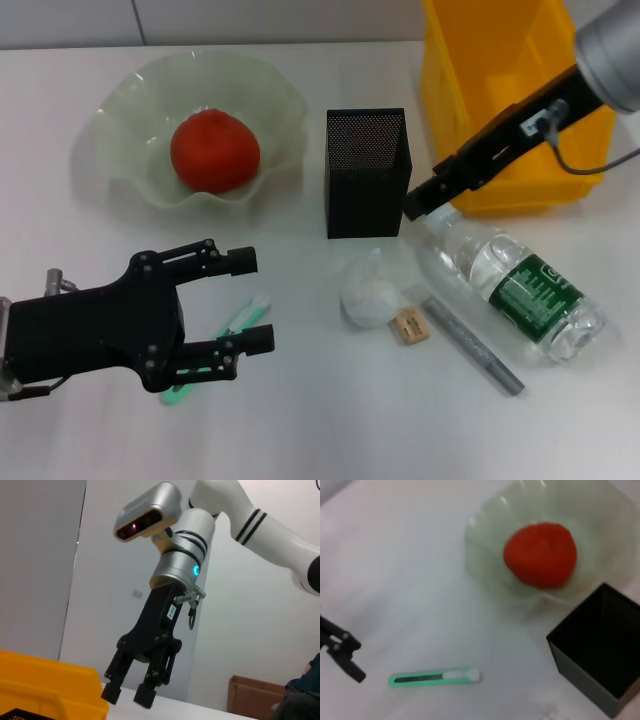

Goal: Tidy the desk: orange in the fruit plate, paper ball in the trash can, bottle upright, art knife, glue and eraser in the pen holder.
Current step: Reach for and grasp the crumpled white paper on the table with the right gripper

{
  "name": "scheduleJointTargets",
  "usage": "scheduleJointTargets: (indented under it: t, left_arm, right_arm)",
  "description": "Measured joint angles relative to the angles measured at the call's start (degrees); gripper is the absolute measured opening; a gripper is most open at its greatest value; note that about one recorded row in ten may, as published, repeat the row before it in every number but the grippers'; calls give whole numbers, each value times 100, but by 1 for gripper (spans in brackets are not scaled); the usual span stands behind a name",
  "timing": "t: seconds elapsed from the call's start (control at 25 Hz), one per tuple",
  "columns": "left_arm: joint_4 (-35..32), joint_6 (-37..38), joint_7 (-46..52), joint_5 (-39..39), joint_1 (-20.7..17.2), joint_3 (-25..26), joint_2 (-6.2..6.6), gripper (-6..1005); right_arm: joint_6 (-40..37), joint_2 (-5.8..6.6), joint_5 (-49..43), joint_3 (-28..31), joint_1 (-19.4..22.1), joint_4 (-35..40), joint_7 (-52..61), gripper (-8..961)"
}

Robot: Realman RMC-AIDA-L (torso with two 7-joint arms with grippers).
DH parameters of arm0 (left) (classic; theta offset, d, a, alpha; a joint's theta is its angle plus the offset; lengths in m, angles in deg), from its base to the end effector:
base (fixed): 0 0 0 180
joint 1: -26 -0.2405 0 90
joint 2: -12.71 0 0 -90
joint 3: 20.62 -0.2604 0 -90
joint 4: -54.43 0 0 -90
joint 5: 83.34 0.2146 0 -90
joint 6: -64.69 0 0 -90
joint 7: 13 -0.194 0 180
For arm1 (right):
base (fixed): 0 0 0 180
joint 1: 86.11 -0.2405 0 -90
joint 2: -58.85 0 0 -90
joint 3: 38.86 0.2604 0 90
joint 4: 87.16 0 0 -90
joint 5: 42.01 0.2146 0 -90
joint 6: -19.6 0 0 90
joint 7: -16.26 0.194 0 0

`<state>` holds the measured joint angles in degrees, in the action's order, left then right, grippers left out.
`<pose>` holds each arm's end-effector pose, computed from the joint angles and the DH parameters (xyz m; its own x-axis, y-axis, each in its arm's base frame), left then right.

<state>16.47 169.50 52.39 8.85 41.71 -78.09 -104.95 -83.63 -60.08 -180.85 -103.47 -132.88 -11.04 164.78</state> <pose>-0.2400 0.2561 -0.0371 0.7062 0.1746 0.6862 0.2580 -0.9659 -0.0197 0.1196 0.3780 -0.0211 0.7546 -0.6491 0.0962 -0.6227 -0.7545 -0.2072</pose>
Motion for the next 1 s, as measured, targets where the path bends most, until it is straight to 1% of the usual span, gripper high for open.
scheduleJointTargets:
  t: [0.2, 0.32, 0.36, 0.44, 0.64, 1.0]
  left_arm:
    - [0, -64, -1, -1, 1, -11, -21, 785]
    - [0, -99, -1, 0, 7, -30, -22, 785]
    - [0, -132, -1, 0, 9, -30, -22, 784]
    - [0, -144, -1, 0, 11, -21, -22, 784]
    - [0, -189, -1, 0, 22, -38, -24, 784]
    - [0, -283, -1, 0, 46, -53, -47, 784]
  right_arm:
    - [235, -14, -71, -122, -506, -1036, 112, 739]
    - [529, -17, -189, -237, -770, -1701, 148, 738]
    - [774, -17, -249, -355, -910, -2074, 165, 738]
    - [873, -20, -264, -411, -956, -2209, 177, 738]
    - [1326, -59, -256, -782, -1049, -2655, 202, 737]
    - [1609, -71, 8, -988, -1055, -3113, 171, 738]
